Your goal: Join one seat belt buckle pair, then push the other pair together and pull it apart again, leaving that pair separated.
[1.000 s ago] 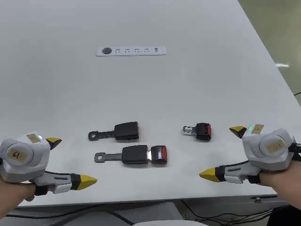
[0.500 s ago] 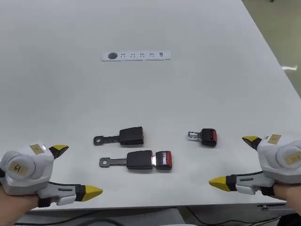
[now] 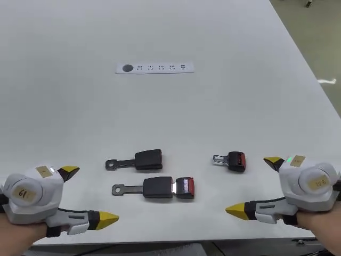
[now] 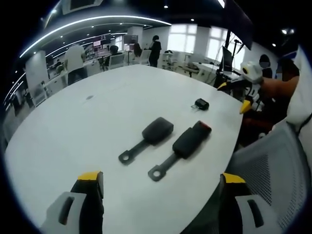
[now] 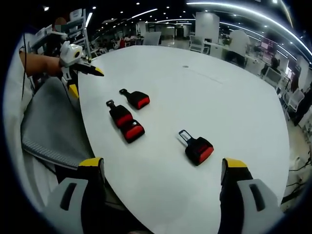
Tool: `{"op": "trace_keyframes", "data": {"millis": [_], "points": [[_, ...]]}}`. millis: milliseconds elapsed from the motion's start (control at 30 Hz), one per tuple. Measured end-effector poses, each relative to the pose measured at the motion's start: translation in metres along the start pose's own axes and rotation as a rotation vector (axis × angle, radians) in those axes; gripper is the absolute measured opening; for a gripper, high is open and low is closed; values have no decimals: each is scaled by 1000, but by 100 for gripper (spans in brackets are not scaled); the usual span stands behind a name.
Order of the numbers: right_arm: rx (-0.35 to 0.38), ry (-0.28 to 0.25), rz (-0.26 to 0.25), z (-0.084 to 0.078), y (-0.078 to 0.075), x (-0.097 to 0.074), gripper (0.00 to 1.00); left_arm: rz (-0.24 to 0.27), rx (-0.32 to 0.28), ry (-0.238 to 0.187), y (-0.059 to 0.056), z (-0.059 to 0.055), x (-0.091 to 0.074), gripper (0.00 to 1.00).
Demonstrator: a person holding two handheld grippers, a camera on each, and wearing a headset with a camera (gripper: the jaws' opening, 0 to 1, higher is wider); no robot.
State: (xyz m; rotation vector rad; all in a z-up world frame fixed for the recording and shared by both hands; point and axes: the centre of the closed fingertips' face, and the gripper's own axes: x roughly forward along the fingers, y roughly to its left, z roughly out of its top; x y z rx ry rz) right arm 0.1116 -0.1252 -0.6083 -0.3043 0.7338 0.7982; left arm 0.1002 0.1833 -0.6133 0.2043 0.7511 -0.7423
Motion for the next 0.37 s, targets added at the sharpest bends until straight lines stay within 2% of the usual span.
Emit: {"op": "trace_keyframes", "data": {"millis": [267,367], "points": [[-13,10,9,-3,1,5,100,25,-5,-1,6,0,-1,100],[-7,11,7,-5,0,6,100,39,-9,-2,12,-2,-2,100]]}}
